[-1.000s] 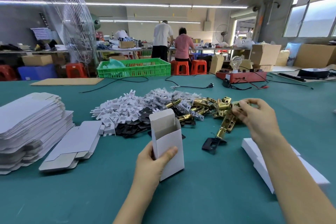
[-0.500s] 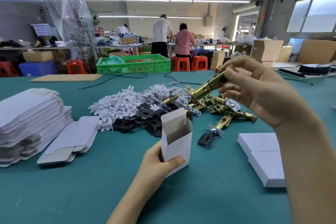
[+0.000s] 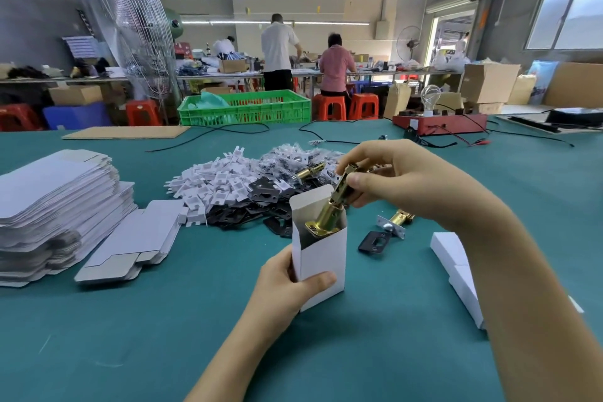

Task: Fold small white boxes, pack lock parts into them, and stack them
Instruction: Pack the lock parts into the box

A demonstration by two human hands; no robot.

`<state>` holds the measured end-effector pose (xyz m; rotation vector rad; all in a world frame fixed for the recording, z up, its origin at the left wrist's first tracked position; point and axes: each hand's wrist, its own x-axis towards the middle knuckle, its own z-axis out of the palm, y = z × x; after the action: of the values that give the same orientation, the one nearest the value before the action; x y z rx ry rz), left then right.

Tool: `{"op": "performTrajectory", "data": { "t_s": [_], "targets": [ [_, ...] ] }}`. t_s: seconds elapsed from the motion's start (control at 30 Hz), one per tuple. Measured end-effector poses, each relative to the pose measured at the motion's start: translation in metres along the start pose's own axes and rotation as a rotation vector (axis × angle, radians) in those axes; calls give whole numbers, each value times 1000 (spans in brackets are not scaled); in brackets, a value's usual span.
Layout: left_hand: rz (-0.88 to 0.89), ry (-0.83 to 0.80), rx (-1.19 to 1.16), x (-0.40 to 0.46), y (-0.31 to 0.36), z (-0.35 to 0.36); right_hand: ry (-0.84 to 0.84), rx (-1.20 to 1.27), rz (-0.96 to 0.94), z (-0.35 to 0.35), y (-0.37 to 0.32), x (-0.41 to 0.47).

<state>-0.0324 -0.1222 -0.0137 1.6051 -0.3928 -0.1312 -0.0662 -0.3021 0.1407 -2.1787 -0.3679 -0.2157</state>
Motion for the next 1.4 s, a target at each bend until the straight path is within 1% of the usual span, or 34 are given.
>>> {"op": "performTrajectory", "data": {
  "t_s": [0.07, 0.17, 0.3, 0.4, 0.6, 0.7, 0.87, 0.97, 1.03, 1.17, 1.3, 1.4],
  "targets": [
    [8, 37, 28, -1, 0, 2, 57, -134, -6, 5, -2, 3],
    [37, 121, 75, -4, 1, 6, 122, -351, -73, 16, -6, 6],
    [40, 185, 117, -3, 0, 6, 147, -492, -118, 25, -9, 7],
    [78, 206, 182, -2, -2, 8, 128, -548, -86, 29, -9, 6],
    [220, 274, 372, -2, -7, 10, 50, -587, -10, 39, -13, 4],
    [202, 266, 349, -1, -7, 9, 25, -643, 20, 39, -11, 3],
    [176, 263, 301, 0, -7, 10, 27, -629, 76, 36, -9, 4],
    [165, 265, 287, 0, -7, 9, -21, -667, 73, 31, -11, 3],
    [163, 258, 280, -1, -7, 8, -63, -643, 80, 24, -13, 2],
    [125, 272, 250, 0, -7, 7, -189, -644, 116, 12, -16, -3],
    [76, 260, 183, 1, -5, 7, -303, -730, 209, 8, -12, -5],
    [58, 213, 143, 0, -1, 7, -369, -768, 260, 4, -5, -4]
  ]
}}
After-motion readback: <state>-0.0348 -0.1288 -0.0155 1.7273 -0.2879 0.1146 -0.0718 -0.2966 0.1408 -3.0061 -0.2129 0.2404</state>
